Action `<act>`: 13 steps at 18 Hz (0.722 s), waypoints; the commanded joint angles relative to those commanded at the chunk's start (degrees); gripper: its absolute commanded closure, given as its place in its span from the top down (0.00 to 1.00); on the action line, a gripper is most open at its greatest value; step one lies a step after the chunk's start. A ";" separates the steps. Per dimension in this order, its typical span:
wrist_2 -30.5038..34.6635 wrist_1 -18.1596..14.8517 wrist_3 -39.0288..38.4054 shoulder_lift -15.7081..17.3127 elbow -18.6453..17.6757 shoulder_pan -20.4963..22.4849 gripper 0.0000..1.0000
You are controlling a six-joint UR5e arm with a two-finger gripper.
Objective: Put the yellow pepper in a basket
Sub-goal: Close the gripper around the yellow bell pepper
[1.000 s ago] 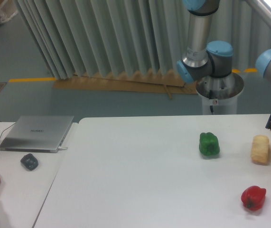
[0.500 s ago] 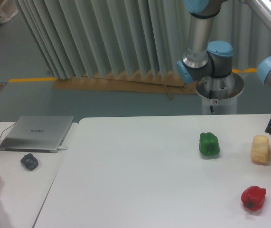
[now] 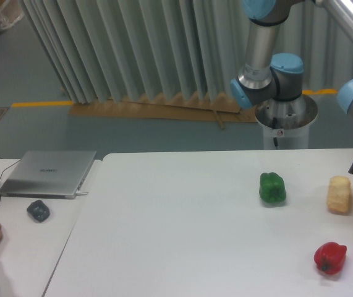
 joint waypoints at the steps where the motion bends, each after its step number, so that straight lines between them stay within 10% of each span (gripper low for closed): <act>1: 0.00 0.00 -0.09 0.00 0.00 -0.09 1.00; 4: 0.00 -0.09 0.00 0.00 -0.26 -0.35 1.00; 7: 0.61 -0.26 0.17 -0.09 -0.35 -0.53 0.67; 10: 0.62 -0.35 0.26 -0.09 -0.35 -0.53 0.61; 11: 0.62 -0.35 0.26 -0.09 -0.35 -0.53 0.61; 13: 1.05 -0.35 0.17 -0.09 -0.35 -0.61 1.00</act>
